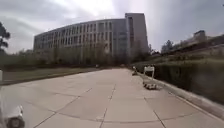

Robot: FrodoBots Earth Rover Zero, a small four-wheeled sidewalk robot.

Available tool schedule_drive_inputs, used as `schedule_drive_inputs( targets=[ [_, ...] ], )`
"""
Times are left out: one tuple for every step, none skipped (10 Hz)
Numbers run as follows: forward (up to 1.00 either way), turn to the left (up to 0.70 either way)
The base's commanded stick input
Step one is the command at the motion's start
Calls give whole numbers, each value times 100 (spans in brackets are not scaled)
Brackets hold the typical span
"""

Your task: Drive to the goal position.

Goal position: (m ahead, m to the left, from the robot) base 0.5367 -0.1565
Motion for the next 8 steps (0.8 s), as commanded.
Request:
schedule_drive_inputs(
  targets=[
    [70, 0],
    [70, 0],
    [70, 1],
    [70, 4],
    [70, 8],
    [70, 35],
    [70, 35],
    [70, 35]
  ],
)
